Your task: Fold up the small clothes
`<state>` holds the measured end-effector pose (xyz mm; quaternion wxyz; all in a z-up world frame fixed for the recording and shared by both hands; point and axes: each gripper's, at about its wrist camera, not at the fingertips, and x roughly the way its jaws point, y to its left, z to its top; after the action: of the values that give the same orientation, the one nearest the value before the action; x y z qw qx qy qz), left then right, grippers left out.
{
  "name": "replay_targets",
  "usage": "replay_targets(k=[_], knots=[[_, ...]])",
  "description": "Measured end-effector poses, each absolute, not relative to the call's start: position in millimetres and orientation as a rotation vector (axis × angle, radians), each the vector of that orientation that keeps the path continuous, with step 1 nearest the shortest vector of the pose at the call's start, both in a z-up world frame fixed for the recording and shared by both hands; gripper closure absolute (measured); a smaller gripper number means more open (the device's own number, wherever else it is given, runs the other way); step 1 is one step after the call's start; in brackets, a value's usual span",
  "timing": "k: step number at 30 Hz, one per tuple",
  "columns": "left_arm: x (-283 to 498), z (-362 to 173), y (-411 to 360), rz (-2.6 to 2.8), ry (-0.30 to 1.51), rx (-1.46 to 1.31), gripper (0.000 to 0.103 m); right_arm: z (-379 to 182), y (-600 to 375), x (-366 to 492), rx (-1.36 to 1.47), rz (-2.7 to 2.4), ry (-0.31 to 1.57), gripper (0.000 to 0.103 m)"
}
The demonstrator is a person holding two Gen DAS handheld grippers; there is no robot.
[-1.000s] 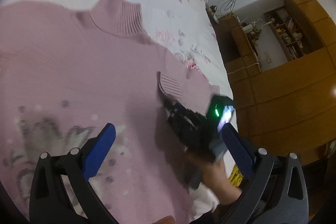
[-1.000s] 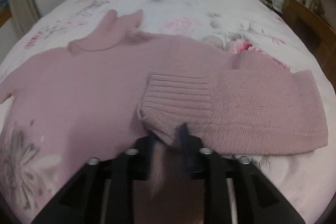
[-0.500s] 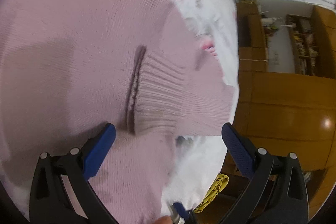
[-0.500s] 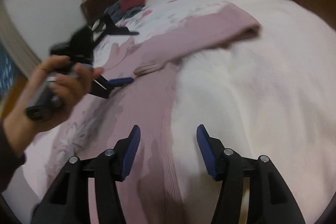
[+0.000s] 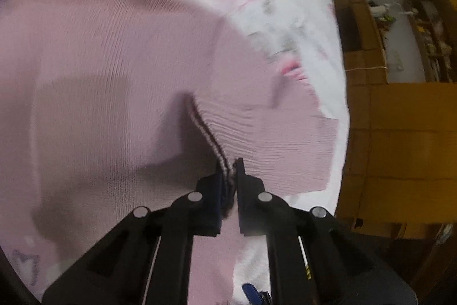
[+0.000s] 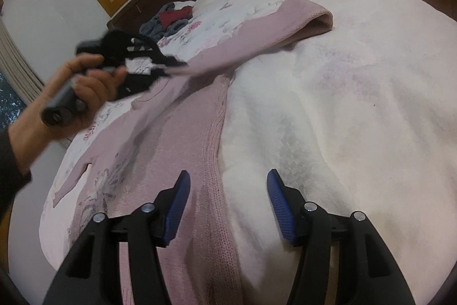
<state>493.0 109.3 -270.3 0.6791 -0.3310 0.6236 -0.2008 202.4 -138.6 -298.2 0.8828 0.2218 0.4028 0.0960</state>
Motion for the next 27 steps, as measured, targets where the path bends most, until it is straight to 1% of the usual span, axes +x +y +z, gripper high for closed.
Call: replay_targets(k=[5,7,11,14,18,22,27], knots=[[492,-205,138,-0.5,1.304,-0.687,0.098,-299,-136,201,0.438,0.193,0.837,0.045],[490,-179,162,-0.497,1.266,-0.664,0.098,-299,-134,202,0.427,0.19,0.837,0.045],[483,-143,210,-0.471,1.211,-0.633,0.098,-298,-131,201,0.407,0.185,0.836,0.045],[478,-132,253,-0.431,1.194,-0.624,0.098,-298,-130,200,0.393,0.179,0.835,0.045],[477,-134,304,-0.359,1.202,-0.616,0.098,-298,-126,199,0.379,0.175,0.836,0.045],[474,-159,348,-0.291,1.239,-0.625,0.098,-301,-123,200,0.366,0.171,0.842,0.044],[469,-202,394,-0.22,1.282,-0.661,0.098,-301,-123,200,0.361,0.166,0.848,0.044]])
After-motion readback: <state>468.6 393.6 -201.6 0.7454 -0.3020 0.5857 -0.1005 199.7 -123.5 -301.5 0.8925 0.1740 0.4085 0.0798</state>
